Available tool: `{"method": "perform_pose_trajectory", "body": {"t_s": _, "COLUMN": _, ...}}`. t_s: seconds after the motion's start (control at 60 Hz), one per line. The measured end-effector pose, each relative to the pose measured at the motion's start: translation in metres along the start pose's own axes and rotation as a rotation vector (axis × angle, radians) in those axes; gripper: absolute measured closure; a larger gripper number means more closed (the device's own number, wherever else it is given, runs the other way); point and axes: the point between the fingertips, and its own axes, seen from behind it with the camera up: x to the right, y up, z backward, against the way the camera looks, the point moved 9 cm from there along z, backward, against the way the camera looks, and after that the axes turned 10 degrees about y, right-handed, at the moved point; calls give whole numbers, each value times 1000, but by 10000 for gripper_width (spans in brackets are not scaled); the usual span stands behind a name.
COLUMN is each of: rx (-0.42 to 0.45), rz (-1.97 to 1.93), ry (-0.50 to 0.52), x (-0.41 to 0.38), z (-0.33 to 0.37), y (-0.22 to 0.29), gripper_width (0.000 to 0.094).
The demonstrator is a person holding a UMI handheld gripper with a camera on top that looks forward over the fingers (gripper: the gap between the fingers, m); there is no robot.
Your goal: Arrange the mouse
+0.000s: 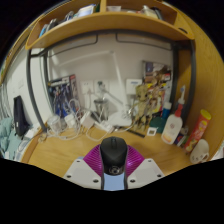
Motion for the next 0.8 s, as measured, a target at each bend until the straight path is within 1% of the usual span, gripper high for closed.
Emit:
{"method": "perform_pose_trajectory", "body": {"t_s": 0.217, "rx": -152, "rz": -20, "ry": 19, "x": -21, "z": -32, "y": -86, "gripper_width": 678}}
{"method": "perform_pose_trajectory", "body": {"t_s": 0.333, "rx": -202, "rz": -13, "ry": 8, "x": -17, "z": -41, "y": -115, "gripper_width": 679}}
{"method": "perform_pose_trajectory", "body": {"t_s": 0.367, "rx": -212, "rz": -12, "ry": 6, "x": -16, "z": -43, "y": -121, "gripper_width": 662}}
{"method": "perform_pose_trajectory", "body": {"t_s": 0.417, "rx": -229, "rz": -14, "ry": 3, "x": -14, "z": -46, "y": -128, "gripper_width": 661}}
{"method": "perform_pose_trajectory", "body": {"t_s": 0.45, "rx": -213, "rz": -3, "ry": 1, "x": -13, "z": -48, "y": -129, "gripper_width": 656}}
{"method": "perform_pose_trajectory", "body": {"t_s": 0.5, "rx": -218, "rz": 7, "ry": -3, "x": -13, "z": -48, "y": -129, "gripper_width": 572}}
{"method": "perform_pose_trajectory", "body": {"t_s": 0.567, "rx": -221, "rz": 5, "ry": 8, "x": -15, "z": -49, "y": -129, "gripper_width": 510}}
{"method": "perform_pose_trajectory", "body": {"t_s": 0.617, "rx": -233, "rz": 0, "ry": 16, "x": -15, "z": -49, "y": -130, "gripper_width": 481}}
{"method": "perform_pose_trajectory", "body": {"t_s": 0.633, "rx": -241, "rz": -1, "ry": 17, "x": -16, "z": -49, "y": -130, "gripper_width": 455}}
{"method": "perform_pose_trajectory", "body": {"t_s": 0.65, "rx": -250, "rz": -3, "ry": 14, "x": -15, "z": -48, "y": -130, "gripper_width": 369}}
{"method": "perform_pose_trajectory", "body": {"t_s": 0.7, "rx": -268, "rz": -9, "ry": -16, "x": -13, "z": -43, "y": -129, "gripper_width": 215}}
{"method": "perform_pose_trajectory", "body": {"t_s": 0.75, "rx": -256, "rz": -3, "ry": -39, "x": -13, "z": -36, "y": -123, "gripper_width": 60}}
{"method": "perform_pose_trajectory", "body": {"t_s": 0.783, "rx": -247, "rz": 1, "ry": -41, "x": -16, "z": -30, "y": -117, "gripper_width": 92}}
{"method": "perform_pose_trajectory", "body": {"t_s": 0.8, "rx": -242, "rz": 2, "ry": -40, "x": -17, "z": -27, "y": -113, "gripper_width": 87}}
